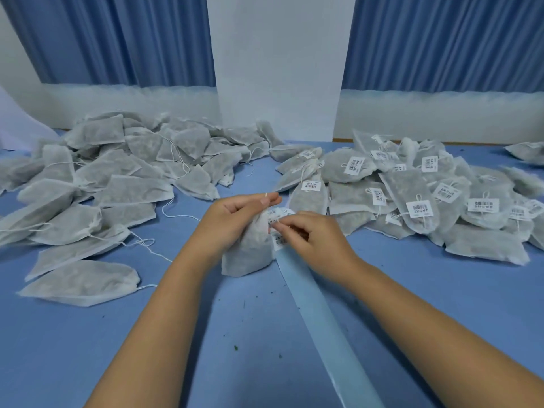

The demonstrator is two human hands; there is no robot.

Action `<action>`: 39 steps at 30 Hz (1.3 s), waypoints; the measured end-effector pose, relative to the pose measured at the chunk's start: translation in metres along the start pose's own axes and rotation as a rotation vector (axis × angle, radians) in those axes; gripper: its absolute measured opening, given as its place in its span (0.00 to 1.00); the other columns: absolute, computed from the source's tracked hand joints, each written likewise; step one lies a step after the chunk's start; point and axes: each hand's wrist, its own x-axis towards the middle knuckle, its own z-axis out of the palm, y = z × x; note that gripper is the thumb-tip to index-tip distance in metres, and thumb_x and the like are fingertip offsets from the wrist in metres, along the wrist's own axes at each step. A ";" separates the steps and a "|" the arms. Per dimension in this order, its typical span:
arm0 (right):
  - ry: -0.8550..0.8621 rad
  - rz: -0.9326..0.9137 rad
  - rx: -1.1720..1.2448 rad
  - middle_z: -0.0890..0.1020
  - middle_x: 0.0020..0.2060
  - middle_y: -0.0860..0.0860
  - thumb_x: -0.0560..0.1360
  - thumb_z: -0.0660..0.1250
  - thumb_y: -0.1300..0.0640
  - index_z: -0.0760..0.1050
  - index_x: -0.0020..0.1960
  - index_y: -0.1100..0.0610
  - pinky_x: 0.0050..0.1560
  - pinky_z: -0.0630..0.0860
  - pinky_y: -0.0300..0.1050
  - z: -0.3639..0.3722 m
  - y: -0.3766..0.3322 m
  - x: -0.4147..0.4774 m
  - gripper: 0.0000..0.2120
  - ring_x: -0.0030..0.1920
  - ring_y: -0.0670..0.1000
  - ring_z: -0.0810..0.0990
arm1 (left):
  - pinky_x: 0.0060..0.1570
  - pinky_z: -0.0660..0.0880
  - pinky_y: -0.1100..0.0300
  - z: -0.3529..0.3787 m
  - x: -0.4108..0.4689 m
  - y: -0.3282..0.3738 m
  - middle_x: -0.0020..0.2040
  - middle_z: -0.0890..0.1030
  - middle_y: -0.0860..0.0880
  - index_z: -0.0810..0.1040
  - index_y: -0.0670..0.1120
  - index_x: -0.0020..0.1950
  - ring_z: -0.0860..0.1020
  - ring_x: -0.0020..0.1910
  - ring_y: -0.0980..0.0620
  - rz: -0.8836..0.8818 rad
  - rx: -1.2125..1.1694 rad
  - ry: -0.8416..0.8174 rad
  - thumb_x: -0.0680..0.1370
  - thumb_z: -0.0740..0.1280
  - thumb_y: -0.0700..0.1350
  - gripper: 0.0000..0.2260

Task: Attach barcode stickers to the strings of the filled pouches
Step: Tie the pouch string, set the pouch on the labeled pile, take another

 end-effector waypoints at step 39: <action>-0.052 0.307 0.562 0.85 0.42 0.47 0.75 0.71 0.62 0.82 0.44 0.54 0.56 0.76 0.48 -0.010 -0.023 -0.009 0.05 0.48 0.51 0.82 | 0.37 0.77 0.64 0.006 -0.016 0.019 0.34 0.82 0.49 0.82 0.50 0.33 0.77 0.34 0.51 -0.182 0.094 -0.136 0.80 0.62 0.38 0.18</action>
